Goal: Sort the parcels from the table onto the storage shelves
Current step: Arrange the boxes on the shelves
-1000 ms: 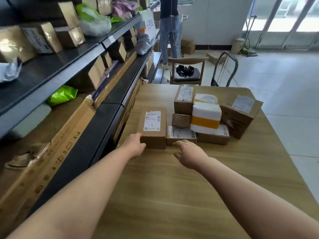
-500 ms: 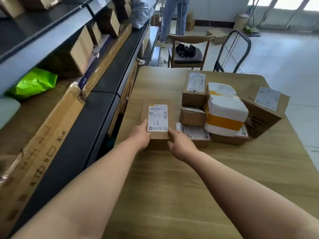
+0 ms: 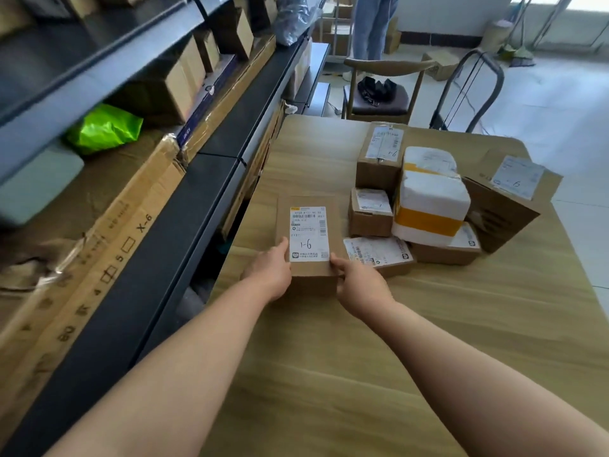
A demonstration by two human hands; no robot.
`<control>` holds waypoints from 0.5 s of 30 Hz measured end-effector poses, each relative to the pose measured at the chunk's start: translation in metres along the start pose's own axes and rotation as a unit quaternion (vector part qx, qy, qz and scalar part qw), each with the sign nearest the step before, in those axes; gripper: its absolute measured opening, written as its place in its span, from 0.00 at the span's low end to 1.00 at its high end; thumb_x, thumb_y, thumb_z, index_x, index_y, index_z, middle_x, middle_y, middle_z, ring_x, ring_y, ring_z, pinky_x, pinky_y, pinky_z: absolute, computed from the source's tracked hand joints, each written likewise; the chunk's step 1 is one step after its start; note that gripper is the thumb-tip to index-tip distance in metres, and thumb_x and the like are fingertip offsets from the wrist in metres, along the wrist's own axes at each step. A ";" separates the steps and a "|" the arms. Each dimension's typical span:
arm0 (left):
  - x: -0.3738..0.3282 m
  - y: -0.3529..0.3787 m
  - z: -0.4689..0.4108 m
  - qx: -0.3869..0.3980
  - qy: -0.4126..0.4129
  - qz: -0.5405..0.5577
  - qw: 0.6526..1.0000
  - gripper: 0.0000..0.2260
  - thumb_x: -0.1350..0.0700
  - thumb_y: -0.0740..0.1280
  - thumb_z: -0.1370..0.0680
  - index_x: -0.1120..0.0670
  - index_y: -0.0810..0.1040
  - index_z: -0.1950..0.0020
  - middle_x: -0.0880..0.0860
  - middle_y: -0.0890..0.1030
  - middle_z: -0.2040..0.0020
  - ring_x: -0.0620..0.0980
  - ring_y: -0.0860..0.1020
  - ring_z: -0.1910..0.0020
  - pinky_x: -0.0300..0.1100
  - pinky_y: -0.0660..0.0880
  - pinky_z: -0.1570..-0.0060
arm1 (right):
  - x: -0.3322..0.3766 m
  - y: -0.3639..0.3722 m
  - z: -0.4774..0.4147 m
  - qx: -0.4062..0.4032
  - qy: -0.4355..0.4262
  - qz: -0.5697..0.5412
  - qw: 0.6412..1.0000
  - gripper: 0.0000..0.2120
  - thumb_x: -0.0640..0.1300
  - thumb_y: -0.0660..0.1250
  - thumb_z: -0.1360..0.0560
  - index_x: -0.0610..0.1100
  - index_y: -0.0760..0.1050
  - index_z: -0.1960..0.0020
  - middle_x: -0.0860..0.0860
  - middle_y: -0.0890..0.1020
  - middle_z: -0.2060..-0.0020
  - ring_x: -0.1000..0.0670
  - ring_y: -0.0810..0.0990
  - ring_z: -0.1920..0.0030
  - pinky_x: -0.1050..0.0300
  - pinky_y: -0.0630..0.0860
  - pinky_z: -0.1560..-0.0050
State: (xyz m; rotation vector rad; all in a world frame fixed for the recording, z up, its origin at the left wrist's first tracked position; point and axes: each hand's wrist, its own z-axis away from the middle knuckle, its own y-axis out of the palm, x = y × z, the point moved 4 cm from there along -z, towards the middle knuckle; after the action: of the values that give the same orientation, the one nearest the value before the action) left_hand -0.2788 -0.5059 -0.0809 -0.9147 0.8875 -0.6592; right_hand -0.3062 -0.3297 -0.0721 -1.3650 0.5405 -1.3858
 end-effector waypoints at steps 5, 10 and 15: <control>0.008 0.016 0.058 0.011 -0.034 0.020 0.999 0.26 0.52 0.59 0.18 0.41 0.54 0.22 0.53 0.73 0.30 0.58 0.72 0.35 0.49 0.71 0.40 | -0.013 0.001 0.037 0.026 -0.040 0.029 0.998 0.28 0.40 0.58 0.25 0.59 0.66 0.28 0.50 0.80 0.44 0.44 0.78 0.46 0.53 0.74 0.55; 0.002 0.044 0.137 0.005 -0.066 0.041 0.997 0.26 0.54 0.59 0.18 0.43 0.55 0.21 0.51 0.72 0.29 0.57 0.73 0.35 0.48 0.71 0.40 | -0.038 0.003 0.099 0.066 -0.082 0.062 0.992 0.26 0.43 0.58 0.24 0.60 0.65 0.28 0.51 0.80 0.45 0.45 0.78 0.46 0.53 0.75 0.56; -0.005 0.074 0.208 -0.010 -0.093 0.071 0.993 0.26 0.55 0.59 0.18 0.42 0.56 0.22 0.51 0.72 0.29 0.56 0.74 0.36 0.45 0.72 0.42 | -0.067 0.008 0.166 0.087 -0.135 0.077 0.984 0.28 0.42 0.59 0.25 0.58 0.62 0.26 0.48 0.80 0.44 0.43 0.78 0.45 0.52 0.76 0.52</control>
State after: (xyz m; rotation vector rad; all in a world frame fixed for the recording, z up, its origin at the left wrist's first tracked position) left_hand -0.0925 -0.3868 -0.0779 -0.9058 0.7856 -0.4370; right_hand -0.1675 -0.2157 -0.0675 -1.3134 0.3297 -1.0756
